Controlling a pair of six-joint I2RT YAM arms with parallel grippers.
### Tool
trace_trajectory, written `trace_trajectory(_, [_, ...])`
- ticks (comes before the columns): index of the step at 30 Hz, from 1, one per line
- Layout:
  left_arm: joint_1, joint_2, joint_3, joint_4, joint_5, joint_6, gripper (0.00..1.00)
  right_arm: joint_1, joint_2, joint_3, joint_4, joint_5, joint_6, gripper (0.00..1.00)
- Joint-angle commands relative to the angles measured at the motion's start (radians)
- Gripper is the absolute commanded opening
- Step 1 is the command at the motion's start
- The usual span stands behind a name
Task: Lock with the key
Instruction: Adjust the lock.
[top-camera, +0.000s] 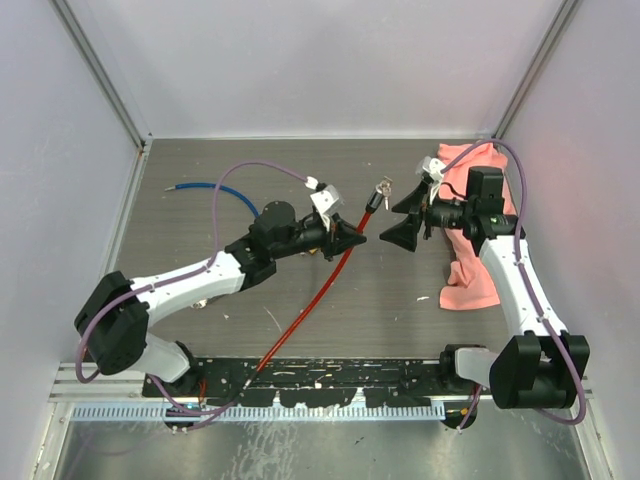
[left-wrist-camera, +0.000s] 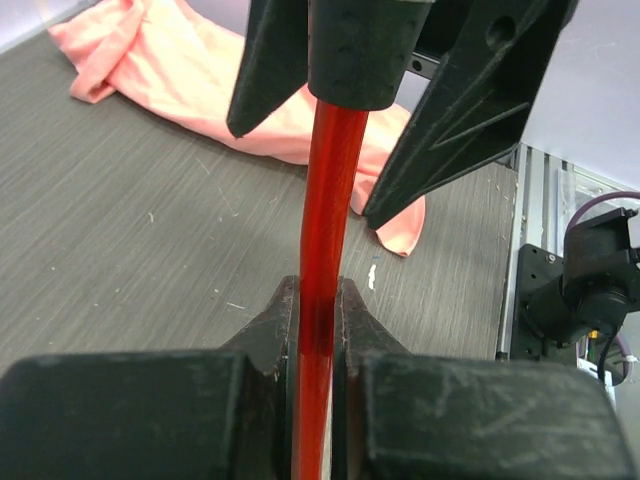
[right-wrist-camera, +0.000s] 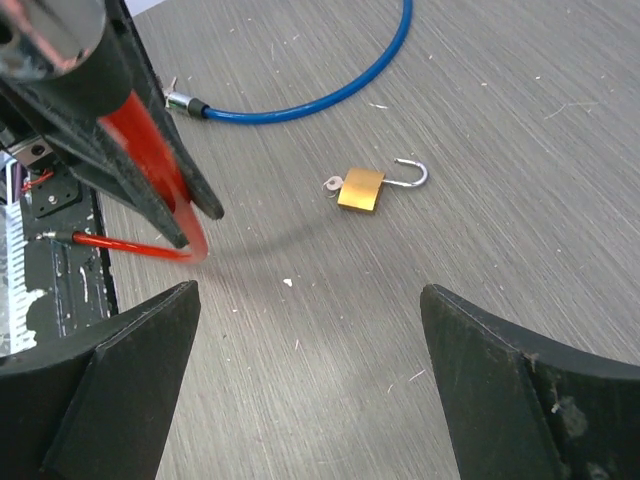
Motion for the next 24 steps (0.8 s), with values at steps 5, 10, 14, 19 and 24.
trace_trajectory(5, [-0.029, -0.006, 0.037, 0.048, -0.042, -0.041, 0.00, -0.004, -0.001, 0.009, -0.013, -0.007, -0.044, 0.97])
trace_trajectory(10, [-0.029, -0.036, -0.015, 0.075, -0.060, -0.032, 0.00, -0.005, -0.025, 0.010, -0.013, 0.031, -0.048, 0.97])
trace_trajectory(14, [-0.030, -0.096, -0.051, 0.050, -0.106, 0.034, 0.00, -0.005, -0.064, 0.018, -0.013, 0.034, -0.049, 0.97])
trace_trajectory(19, [-0.015, -0.152, -0.018, -0.066, -0.166, 0.166, 0.00, -0.005, -0.092, 0.039, -0.014, -0.012, -0.048, 0.97])
trace_trajectory(24, [-0.008, -0.128, 0.030, -0.082, -0.194, 0.165, 0.00, -0.005, -0.098, 0.026, -0.011, -0.043, -0.072, 0.97])
